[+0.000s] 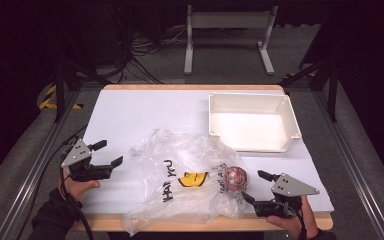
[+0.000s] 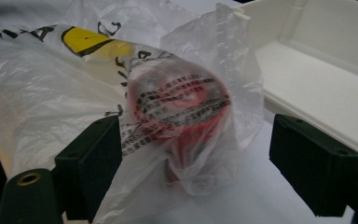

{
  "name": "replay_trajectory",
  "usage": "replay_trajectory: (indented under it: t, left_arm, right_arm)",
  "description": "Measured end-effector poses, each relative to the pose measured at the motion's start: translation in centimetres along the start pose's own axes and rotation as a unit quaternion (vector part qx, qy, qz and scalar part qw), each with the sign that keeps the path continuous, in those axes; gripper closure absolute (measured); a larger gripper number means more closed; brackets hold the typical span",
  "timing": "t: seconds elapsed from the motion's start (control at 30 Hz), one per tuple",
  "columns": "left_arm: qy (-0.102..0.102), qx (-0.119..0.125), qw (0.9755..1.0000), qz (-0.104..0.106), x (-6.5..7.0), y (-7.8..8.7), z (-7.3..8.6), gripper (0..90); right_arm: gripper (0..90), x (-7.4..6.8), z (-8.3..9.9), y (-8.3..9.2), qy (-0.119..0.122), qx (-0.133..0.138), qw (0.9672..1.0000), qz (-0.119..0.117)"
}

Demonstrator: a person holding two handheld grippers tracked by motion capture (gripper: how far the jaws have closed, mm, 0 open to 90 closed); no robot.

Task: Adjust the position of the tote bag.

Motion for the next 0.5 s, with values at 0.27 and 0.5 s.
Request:
replay_trajectory:
  t: [0.27, 0.5]
  left_arm:
    - [-0.030, -0.011, 0.9985, 0.044, 2.4, -4.4, -2.9, 16.1]
    - [-0.031, -0.046, 0.9968, 0.059, 3.1, -7.9, -3.0, 17.1]
  right_arm:
    - [13.5, -1.0, 0.6, -1.0, -0.018, -0.033, 0.9992, -0.013]
    - [21.0, -0.4, 1.2, -1.5, -0.023, -0.048, 0.9983, -0.025]
Point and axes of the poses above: each handheld gripper's, and its own axes: y roughly backward along the jaws, z roughly out of its underside, x roughly to its right, the point moved 1 cm from there along -y, roughly forward along the jaws, and after that the axes turned 8 degrees about -z, right-handed, at the moved point
